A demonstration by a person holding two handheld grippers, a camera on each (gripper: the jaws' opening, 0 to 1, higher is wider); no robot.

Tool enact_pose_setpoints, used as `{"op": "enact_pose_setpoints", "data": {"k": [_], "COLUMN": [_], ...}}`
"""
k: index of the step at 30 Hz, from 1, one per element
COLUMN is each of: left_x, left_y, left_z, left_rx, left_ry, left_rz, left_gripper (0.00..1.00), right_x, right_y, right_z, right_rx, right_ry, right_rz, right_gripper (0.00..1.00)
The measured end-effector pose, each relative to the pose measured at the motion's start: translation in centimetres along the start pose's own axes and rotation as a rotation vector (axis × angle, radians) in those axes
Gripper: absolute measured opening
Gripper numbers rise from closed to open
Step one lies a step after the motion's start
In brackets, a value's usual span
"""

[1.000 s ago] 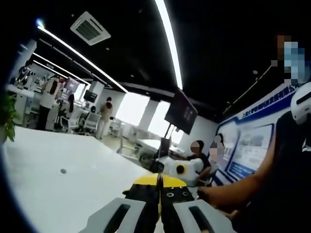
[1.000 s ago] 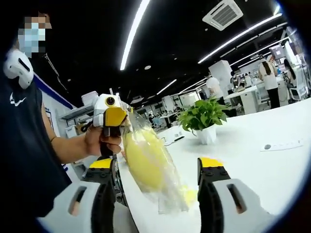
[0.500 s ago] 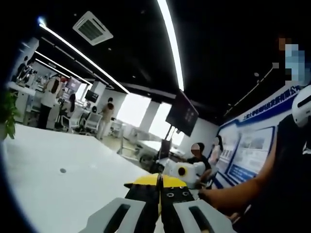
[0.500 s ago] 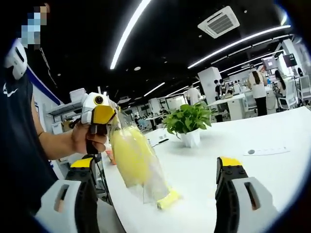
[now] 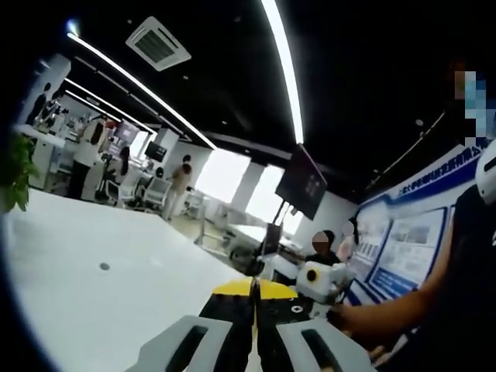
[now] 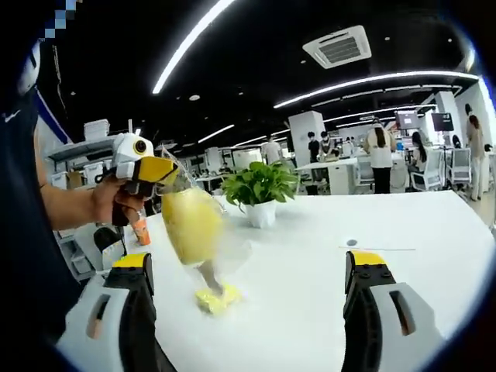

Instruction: Compare the silicone blocks by pressing each to a similar depth, holding the contact briefly, and releasing to observe deformation and rebound differences across the visible hardness samples.

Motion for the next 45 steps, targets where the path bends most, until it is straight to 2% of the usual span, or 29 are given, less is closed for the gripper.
{"op": "enact_pose_setpoints", "data": {"k": [11,16,19,28,36,45], "left_x": [1.7,2.2,2.5,2.5,2.5,2.3], "left_y": [-1.2,-1.6,-1.8,-2.7,-3.4,-4.5], "left_z": [1.3,2.5,3.4,5.2,6.7,9.4], "left_rx": [-0.036,-0.074,-0.088,-0.123,-0.160,-0.209], "left_ry": [0.003,0.007,-0.001,-0.015,-0.015,-0.025], "left_rz": [-0.024,-0.029,-0.033,-0.056,-0.067,-0.091], "left_gripper": [0.00,0.00,0.00,0.00,0.00,0.00], "right_x": [-2.4,-3.4,-4.2,-5.6,-5.7,-6.4], "right_y": [1.1,1.0,1.1,1.9,1.8,1.7], "right_z": [2.9,4.4,5.4,6.1,6.6,7.1], "right_rx": [0.052,0.054,0.096,0.091,0.105,0.115], "right_ry": [-0.039,-0.056,-0.066,-0.063,-0.067,-0.072], "right_rz": [0.080,0.111,0.135,0.192,0.207,0.224], "right_gripper": [0.96,0.96,0.96,0.96,0.96,0.96]}}
Point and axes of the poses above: the point that each gripper's makers call its tool centre point, and the gripper's own axes: x roughly forward along the fingers, y roughly to its right, z roughly out of its underside, the point moved 4 cm from there along -x, roughly backward along the fingers, and after that the axes turned 3 degrees about y, right-handed, at the moved point
